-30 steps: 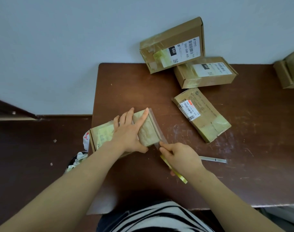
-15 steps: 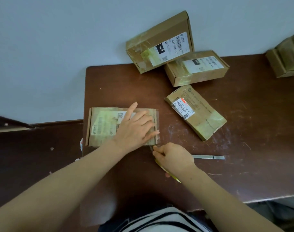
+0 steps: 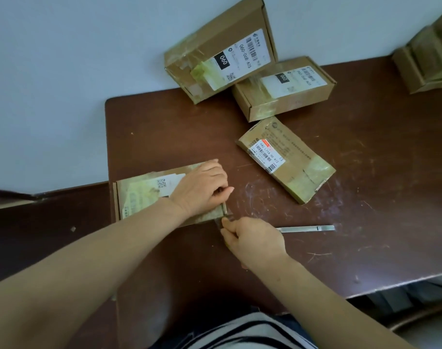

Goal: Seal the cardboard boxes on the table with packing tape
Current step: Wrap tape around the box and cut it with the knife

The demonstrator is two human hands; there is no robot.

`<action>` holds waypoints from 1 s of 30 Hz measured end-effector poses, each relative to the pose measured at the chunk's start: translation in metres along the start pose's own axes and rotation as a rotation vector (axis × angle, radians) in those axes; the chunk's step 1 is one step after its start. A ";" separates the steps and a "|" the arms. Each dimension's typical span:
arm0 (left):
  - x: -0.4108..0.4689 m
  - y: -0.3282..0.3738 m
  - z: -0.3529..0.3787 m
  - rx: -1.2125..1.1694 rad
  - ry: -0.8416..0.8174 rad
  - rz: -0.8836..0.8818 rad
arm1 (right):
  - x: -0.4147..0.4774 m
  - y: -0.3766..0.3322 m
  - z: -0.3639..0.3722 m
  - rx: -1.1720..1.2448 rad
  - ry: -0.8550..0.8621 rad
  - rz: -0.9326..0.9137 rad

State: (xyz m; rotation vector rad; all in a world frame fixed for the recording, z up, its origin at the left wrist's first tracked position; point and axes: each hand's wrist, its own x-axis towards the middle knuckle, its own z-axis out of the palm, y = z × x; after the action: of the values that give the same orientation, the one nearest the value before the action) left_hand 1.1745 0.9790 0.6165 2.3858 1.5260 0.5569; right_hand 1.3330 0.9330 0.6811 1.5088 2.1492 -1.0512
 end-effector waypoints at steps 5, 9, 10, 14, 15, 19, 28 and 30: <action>0.014 -0.007 0.004 0.129 -0.125 -0.408 | 0.004 0.001 0.002 -0.019 0.014 -0.011; 0.013 -0.002 0.003 0.096 -0.057 -0.399 | 0.001 -0.001 0.003 -0.009 -0.003 0.002; 0.012 -0.002 0.004 0.094 -0.035 -0.397 | 0.002 -0.002 0.002 -0.010 0.006 0.003; 0.013 0.002 0.004 0.119 -0.039 -0.424 | 0.003 0.000 0.002 -0.007 0.029 0.006; 0.009 0.004 0.004 0.151 -0.047 -0.405 | 0.003 0.000 0.002 -0.003 0.027 0.009; -0.014 0.011 -0.002 0.050 0.021 0.078 | 0.003 0.000 0.000 0.000 0.035 0.009; -0.024 0.009 0.003 -0.001 -0.136 0.205 | 0.002 -0.001 0.005 -0.032 0.050 0.018; -0.025 0.008 0.003 0.085 -0.229 0.238 | 0.004 -0.001 0.006 -0.027 0.050 0.020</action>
State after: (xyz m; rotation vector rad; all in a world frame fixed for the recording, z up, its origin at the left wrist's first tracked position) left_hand 1.1729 0.9527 0.6129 2.6099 1.2027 0.2554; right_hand 1.3301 0.9314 0.6752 1.5569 2.1686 -0.9840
